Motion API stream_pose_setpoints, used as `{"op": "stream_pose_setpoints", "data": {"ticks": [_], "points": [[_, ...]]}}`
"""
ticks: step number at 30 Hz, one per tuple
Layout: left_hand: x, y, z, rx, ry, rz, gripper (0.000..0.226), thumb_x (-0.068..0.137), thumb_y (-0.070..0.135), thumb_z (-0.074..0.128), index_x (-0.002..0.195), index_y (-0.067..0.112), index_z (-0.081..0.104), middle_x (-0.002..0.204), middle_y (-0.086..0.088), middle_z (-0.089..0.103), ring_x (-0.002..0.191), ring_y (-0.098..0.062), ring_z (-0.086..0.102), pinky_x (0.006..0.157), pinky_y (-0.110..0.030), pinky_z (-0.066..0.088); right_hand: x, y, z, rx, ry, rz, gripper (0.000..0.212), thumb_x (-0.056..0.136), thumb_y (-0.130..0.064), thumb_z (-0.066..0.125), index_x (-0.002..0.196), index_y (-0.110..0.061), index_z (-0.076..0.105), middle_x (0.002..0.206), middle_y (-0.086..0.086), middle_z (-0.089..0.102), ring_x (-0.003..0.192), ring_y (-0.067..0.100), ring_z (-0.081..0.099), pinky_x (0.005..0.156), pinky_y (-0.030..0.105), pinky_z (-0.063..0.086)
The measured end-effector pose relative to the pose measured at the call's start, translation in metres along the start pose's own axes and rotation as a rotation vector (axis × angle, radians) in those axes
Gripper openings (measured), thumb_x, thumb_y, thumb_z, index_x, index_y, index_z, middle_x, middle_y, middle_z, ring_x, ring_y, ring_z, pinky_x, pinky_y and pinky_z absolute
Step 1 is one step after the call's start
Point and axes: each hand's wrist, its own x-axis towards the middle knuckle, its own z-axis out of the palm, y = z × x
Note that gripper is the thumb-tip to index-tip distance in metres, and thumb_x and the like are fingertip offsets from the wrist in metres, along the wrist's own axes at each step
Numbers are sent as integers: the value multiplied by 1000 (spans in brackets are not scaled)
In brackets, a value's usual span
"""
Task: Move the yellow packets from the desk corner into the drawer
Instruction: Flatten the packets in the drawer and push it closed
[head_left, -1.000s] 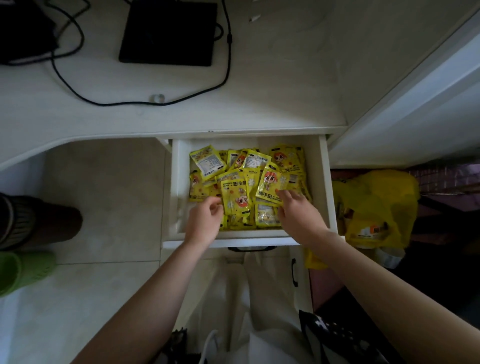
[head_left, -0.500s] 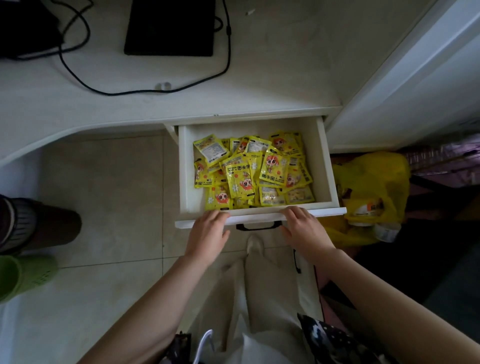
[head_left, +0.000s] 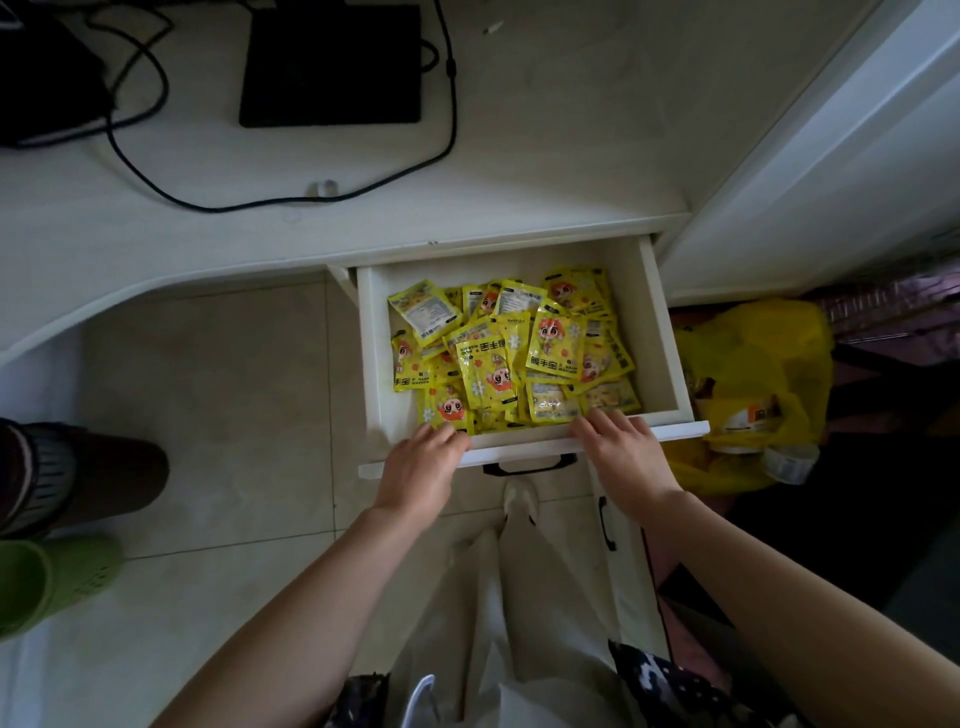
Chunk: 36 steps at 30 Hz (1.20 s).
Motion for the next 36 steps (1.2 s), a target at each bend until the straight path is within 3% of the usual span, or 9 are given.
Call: {"op": "stream_pose_setpoints", "data": {"ticks": [10, 14, 20, 23, 27, 31, 34, 36], "points": [[13, -6, -5, -6, 64, 29, 48, 48, -6, 82, 85, 21, 70, 77, 6, 63, 72, -22, 61, 45, -30, 51, 13, 4, 2, -30, 70, 9, 51, 51, 3, 80, 98, -9, 66, 94, 9, 68, 84, 32, 66, 68, 41, 55], [25, -10, -9, -36, 101, -18, 47, 48, -9, 81, 85, 20, 72, 76, 5, 64, 70, -24, 62, 44, -32, 52, 26, 6, 3, -38, 99, 35, 41, 59, 1, 77, 96, -10, 64, 93, 10, 67, 84, 33, 65, 68, 43, 53], [42, -14, -20, -119, 139, -104, 34, 65, -6, 75, 92, 15, 72, 87, 0, 70, 82, -27, 63, 59, -35, 53, 49, 9, -1, -22, 119, 65, 35, 64, 1, 75, 94, -11, 62, 91, 8, 66, 82, 32, 64, 66, 43, 52], [53, -16, -22, -55, 161, -106, 37, 58, -8, 77, 86, 17, 71, 82, 2, 68, 76, -27, 63, 53, -33, 51, 62, 15, -5, 14, 134, 83, 36, 64, 1, 76, 96, -9, 63, 95, 10, 64, 85, 34, 62, 66, 44, 53], [73, -20, -33, -114, 166, -166, 30, 71, -3, 73, 94, 16, 71, 92, 1, 68, 87, -28, 62, 62, -35, 51, 87, 31, -22, 77, 131, 266, 38, 65, -24, 83, 93, -8, 63, 97, 11, 63, 89, 35, 60, 72, 44, 50], [91, -23, -45, -199, 191, -319, 23, 81, 9, 68, 102, 16, 68, 104, -1, 67, 100, -25, 58, 73, -35, 48, 105, 35, -36, 134, 34, 507, 39, 75, -48, 73, 92, -14, 67, 96, 6, 65, 95, 30, 59, 79, 39, 48], [94, -19, -51, -236, 371, -337, 13, 83, 6, 63, 92, 13, 69, 92, -5, 69, 90, -29, 61, 64, -34, 47, 114, 35, -41, 362, -128, 770, 55, 76, -58, 68, 99, -9, 62, 97, 8, 65, 94, 30, 62, 75, 37, 52], [91, -17, -49, -309, 463, -473, 10, 88, 14, 58, 83, 13, 67, 78, -2, 68, 74, -26, 61, 57, -31, 43, 119, 38, -43, 704, -234, 928, 62, 75, -53, 72, 109, -4, 56, 102, 13, 63, 96, 31, 63, 75, 41, 55]]}}
